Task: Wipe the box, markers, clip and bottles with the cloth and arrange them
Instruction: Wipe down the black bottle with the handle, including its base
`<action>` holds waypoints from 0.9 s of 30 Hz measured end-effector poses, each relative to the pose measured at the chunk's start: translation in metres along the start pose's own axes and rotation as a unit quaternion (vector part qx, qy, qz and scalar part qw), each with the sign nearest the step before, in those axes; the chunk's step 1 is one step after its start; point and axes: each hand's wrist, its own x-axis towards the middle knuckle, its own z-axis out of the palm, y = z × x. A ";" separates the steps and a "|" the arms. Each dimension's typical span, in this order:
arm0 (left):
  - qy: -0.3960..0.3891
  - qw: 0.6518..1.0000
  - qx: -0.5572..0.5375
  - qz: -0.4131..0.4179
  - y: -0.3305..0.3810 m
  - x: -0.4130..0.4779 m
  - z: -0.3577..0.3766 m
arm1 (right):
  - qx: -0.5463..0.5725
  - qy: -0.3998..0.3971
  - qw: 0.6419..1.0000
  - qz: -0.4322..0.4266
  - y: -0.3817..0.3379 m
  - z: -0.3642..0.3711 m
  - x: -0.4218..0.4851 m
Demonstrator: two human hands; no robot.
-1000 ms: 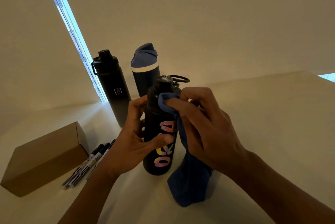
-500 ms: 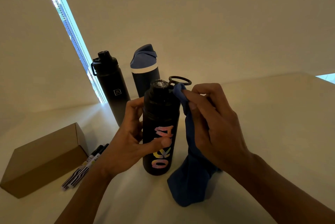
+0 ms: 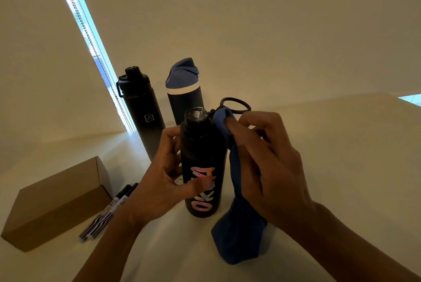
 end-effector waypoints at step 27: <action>0.025 0.999 0.032 0.009 -0.004 0.002 -0.002 | -0.074 -0.088 0.993 0.017 -0.010 -0.014 0.016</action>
